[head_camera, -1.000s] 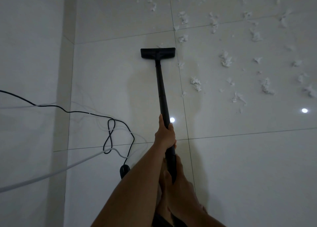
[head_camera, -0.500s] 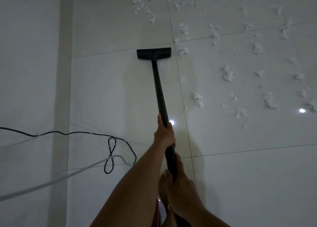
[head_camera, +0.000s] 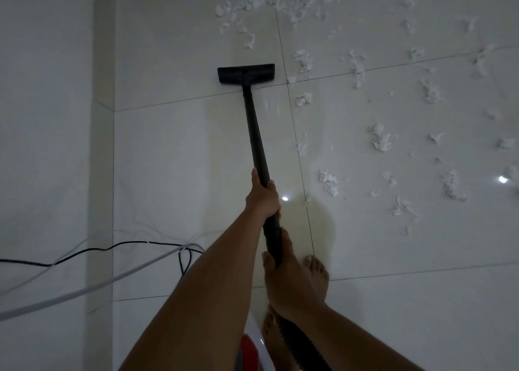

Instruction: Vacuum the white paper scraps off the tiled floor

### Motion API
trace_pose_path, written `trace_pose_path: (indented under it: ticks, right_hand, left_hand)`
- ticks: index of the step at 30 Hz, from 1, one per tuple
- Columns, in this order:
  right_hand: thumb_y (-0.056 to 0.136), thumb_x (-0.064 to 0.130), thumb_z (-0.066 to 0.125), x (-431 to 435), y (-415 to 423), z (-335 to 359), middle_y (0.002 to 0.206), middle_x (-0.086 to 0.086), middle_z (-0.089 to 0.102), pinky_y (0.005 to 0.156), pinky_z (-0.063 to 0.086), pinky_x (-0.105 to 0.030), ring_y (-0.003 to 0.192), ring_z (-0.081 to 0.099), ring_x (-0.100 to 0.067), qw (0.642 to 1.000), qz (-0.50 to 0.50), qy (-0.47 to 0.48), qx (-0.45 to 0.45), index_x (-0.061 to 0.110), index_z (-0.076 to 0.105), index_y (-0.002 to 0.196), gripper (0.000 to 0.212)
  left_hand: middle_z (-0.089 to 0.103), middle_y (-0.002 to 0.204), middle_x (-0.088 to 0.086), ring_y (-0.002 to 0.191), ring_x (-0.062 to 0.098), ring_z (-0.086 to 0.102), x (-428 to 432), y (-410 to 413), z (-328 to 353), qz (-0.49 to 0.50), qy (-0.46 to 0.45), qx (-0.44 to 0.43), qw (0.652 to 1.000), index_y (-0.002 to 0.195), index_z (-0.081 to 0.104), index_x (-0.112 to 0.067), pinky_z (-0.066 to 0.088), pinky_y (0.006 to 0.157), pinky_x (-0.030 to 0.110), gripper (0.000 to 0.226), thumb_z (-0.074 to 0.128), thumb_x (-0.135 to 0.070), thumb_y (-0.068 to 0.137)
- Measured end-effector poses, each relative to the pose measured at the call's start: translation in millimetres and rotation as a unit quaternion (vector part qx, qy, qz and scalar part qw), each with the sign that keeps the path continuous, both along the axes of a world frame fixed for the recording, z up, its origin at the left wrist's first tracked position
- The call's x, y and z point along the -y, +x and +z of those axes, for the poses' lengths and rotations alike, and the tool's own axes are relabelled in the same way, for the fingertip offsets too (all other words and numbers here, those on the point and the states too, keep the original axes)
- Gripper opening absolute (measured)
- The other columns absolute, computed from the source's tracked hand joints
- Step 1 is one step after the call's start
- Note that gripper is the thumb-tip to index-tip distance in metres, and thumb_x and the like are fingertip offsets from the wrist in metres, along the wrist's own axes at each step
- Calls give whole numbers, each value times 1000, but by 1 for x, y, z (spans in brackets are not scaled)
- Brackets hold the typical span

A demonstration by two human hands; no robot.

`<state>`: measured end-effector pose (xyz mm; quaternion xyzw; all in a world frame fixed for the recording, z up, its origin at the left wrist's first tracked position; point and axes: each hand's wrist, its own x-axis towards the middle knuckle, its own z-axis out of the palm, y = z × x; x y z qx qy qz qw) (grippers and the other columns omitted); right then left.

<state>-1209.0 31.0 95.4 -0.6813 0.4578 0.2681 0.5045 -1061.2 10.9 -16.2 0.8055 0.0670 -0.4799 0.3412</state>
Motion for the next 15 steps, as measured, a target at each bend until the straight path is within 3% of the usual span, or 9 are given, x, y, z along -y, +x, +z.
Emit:
trace_pose_path:
  ticks: [2, 3, 5, 7, 15]
  right_hand:
    - [109, 46, 36, 8, 12, -6, 72, 11, 55, 31, 34, -4, 35, 48, 0, 1000, -13, 19, 17, 48, -4, 160, 65]
    - [108, 47, 36, 13, 19, -11, 76, 5, 61, 36, 42, -7, 40, 55, 1, 999, -24, 32, 24, 49, -5, 159, 65]
    - [108, 46, 37, 24, 34, -17, 92, -6, 69, 58, 63, -31, 62, 69, -14, 997, -56, 57, 20, 53, -6, 157, 65]
    - [108, 46, 38, 35, 47, -19, 100, -11, 69, 68, 65, -48, 73, 73, -27, 995, -68, 73, 5, 56, -6, 155, 66]
    - [107, 47, 39, 51, 60, -18, 100, -10, 68, 59, 66, -43, 61, 69, -22, 994, -65, 91, -9, 57, -5, 154, 65]
  left_hand:
    - [65, 86, 13, 50, 17, 58, 11, 15, 1, 2, -2, 4, 1000, 161, -8, -44, 59, 60, 35, 68, 36, -36, 110]
    - [66, 88, 15, 51, 18, 58, 18, 23, 1, 2, -1, 7, 1000, 161, -8, -44, 60, 62, 37, 68, 36, -35, 110]
    - [67, 89, 14, 51, 19, 59, 30, 36, -1, 2, 7, 14, 1000, 160, -8, -45, 60, 62, 38, 67, 36, -35, 110]
    - [67, 89, 14, 53, 19, 59, 41, 47, -4, 7, 13, 14, 1000, 160, -8, -46, 58, 60, 36, 67, 35, -36, 110]
    - [62, 76, 9, 51, 18, 58, 55, 59, -1, 10, 23, 9, 1000, 161, -6, -46, 61, 67, 38, 67, 36, -36, 110]
